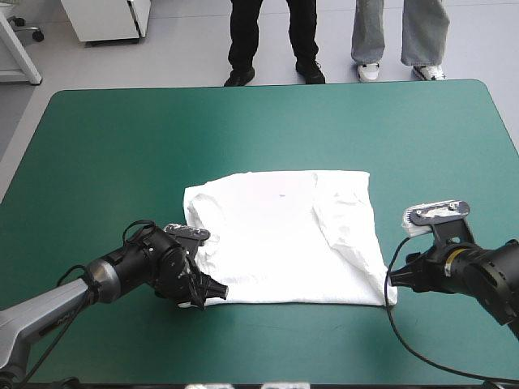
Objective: Fold the cloth
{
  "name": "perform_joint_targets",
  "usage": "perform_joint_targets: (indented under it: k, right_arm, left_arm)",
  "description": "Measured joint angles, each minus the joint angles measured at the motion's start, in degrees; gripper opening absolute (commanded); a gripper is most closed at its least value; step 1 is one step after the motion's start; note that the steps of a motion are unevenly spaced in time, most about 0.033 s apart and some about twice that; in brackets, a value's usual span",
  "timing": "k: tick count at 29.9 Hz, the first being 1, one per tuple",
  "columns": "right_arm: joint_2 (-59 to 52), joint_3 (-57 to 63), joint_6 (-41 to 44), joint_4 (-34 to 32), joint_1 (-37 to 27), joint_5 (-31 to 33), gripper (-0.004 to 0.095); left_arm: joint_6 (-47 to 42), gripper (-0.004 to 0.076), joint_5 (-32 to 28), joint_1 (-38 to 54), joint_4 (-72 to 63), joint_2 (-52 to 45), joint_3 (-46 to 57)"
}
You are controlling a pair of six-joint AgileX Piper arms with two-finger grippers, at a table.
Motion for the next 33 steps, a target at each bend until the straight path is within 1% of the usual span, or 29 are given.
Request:
perform_joint_targets:
  k: [2, 3, 4, 11, 19, 23, 28, 29, 30, 32, 33]
  right_arm:
    - [0.00, 2.06, 0.11, 1.07, 0.00, -1.71, 0.0516]
    - [0.00, 3.10, 0.11, 1.43, 0.00, -2.56, 0.0516]
    - [0.13, 3.89, 0.11, 1.66, 0.00, -3.19, 0.0516]
    - [4.90, 9.67, 0.16, 3.87, 0.00, -8.66, 0.0516]
    - [14.55, 10.67, -0.96, 5.59, 0.00, -15.32, 0.0515]
    - [18.99, 10.73, -1.82, 6.74, 0.00, -16.11, 0.0515]
    - [23.21, 10.28, -4.01, 9.68, 0.00, -16.41, 0.0506]
    - [23.50, 10.11, -4.14, 9.70, 0.00, -16.25, 0.0476]
    - [23.77, 9.95, -4.27, 9.90, 0.00, -15.97, 0.0425]
    - [24.12, 9.75, -4.77, 10.48, 0.00, -15.64, 0.0299]
    - [24.17, 9.75, -5.12, 10.85, 0.00, -15.64, 0.0220]
  left_arm:
    - [0.55, 0.0047, -0.63, 0.00, -1.01, 0.07, 0.02]
    - [0.81, 0.0010, -0.89, 0.00, -1.01, 0.12, 0.02]
    - [0.94, -0.0007, -1.11, -0.06, -1.53, 0.12, 0.02]
    - [1.36, -0.0009, -1.71, -0.18, -2.71, 0.12, 0.02]
    - [1.81, -0.0009, -1.61, -0.18, -2.95, 0.12, 0.02]
    - [1.96, -0.0009, -1.58, -0.18, -2.95, 0.13, 0.02]
    - [1.97, -0.0009, -1.54, -0.18, -2.90, 0.24, -0.04]
    - [1.97, -0.0009, -1.54, -0.18, -2.90, 0.31, -0.08]
    - [2.11, -0.0009, -1.54, -0.18, -2.90, 0.38, -0.10]
    - [2.41, -0.0009, -1.14, -0.18, -2.90, 0.57, -0.49]
    - [2.41, -0.0009, -0.99, -0.18, -2.90, 0.69, -0.62]
